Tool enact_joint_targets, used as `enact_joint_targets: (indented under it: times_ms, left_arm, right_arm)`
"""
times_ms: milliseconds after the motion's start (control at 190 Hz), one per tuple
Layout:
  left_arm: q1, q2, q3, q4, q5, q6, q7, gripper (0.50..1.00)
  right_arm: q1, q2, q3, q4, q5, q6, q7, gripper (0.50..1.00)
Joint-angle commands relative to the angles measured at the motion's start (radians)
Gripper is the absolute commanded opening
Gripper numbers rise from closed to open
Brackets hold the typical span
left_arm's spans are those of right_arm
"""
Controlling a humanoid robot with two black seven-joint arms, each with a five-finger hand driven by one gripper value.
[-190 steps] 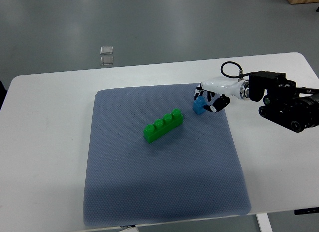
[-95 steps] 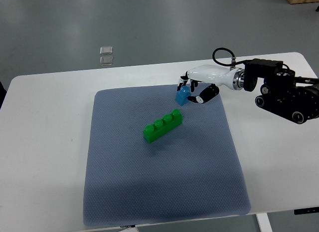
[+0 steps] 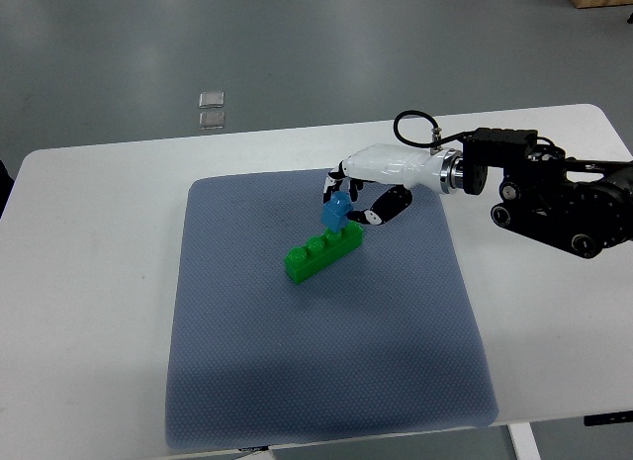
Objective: Stack blue block on green block with right hand
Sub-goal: 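Lift the blue block and carry it over the green block, then lower the blue block onto the green block's studs and press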
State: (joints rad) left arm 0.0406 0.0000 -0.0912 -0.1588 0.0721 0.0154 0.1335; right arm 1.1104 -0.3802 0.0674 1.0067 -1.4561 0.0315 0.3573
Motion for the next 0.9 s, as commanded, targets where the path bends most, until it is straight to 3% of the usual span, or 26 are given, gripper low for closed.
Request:
enact_joint_targets:
  times_ms: [0,895]
  left_arm:
    - [-0.001,0.0,0.001,0.001,0.0,0.0,0.0,1.0]
    - [-0.001,0.0,0.001,0.001,0.0,0.0,0.0,1.0]
  right_arm:
    - [-0.003,0.006,-0.003,-0.002,-0.007,-0.001,-0.001,0.517]
    - [-0.035,0.043,-0.012,-0.028,-0.095,-0.027,-0.009,0.515]
